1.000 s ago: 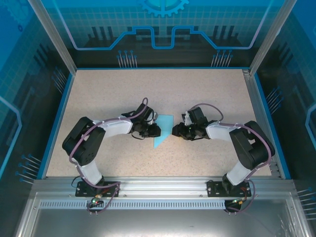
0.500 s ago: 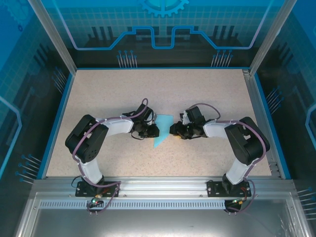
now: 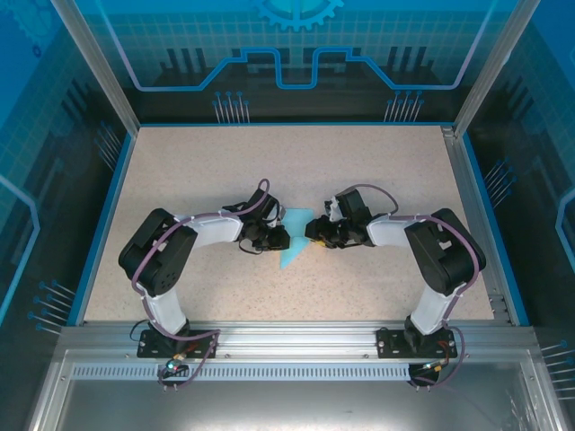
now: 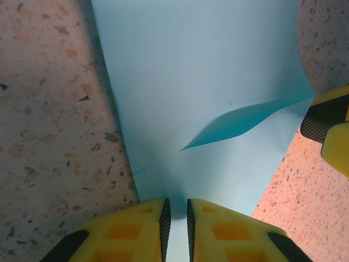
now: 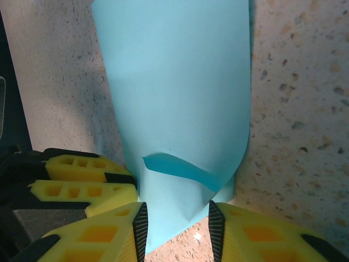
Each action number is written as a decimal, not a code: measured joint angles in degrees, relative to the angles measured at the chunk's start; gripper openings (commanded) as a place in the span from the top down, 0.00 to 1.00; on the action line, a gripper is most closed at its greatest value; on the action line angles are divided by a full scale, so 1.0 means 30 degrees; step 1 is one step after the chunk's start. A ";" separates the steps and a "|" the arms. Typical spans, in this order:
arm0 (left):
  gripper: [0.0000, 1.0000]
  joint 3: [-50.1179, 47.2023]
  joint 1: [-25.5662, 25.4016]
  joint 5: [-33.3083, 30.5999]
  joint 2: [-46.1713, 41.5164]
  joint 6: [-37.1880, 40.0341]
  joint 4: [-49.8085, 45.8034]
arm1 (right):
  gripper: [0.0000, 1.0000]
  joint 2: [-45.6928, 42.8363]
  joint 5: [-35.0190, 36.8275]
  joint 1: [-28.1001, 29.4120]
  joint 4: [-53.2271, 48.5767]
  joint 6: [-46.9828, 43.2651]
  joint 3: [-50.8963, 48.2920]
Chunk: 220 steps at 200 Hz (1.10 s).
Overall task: Fold a paper plane with a square sheet of paper (pick it up from the middle)
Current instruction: Third fold the triangle at the center of the table.
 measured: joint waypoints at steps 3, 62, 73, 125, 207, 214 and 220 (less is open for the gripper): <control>0.79 0.0000 0.0000 0.0007 0.0000 0.0000 0.0000 | 0.62 0.0007 0.0000 0.0000 0.0029 0.0036 0.0000; 0.79 0.0000 0.0000 0.0007 0.0000 0.0000 0.0000 | 0.61 0.0146 0.0000 -0.0007 0.0474 0.0335 0.0058; 0.79 0.0000 0.0000 0.0000 0.0000 0.0000 0.0000 | 0.60 0.0328 0.0000 -0.0036 0.0670 0.0437 0.0138; 0.78 0.0000 0.0000 0.0007 0.0000 0.0000 0.0000 | 0.61 0.1173 -0.0605 -0.0328 0.1537 0.0758 0.0379; 0.52 -0.0481 0.0000 -0.0204 -0.2441 -0.0087 -0.0226 | 0.70 0.1756 -0.1829 -0.0721 0.1450 -0.0211 0.1224; 0.51 -0.0517 -0.0007 -0.0219 -0.2907 -0.0138 -0.0204 | 0.70 0.1756 -0.1945 -0.0721 0.1450 -0.0291 0.1224; 0.51 -0.0539 -0.0022 -0.0226 -0.3249 -0.0153 -0.0197 | 0.70 0.1756 -0.2018 -0.0721 0.1450 -0.0335 0.1224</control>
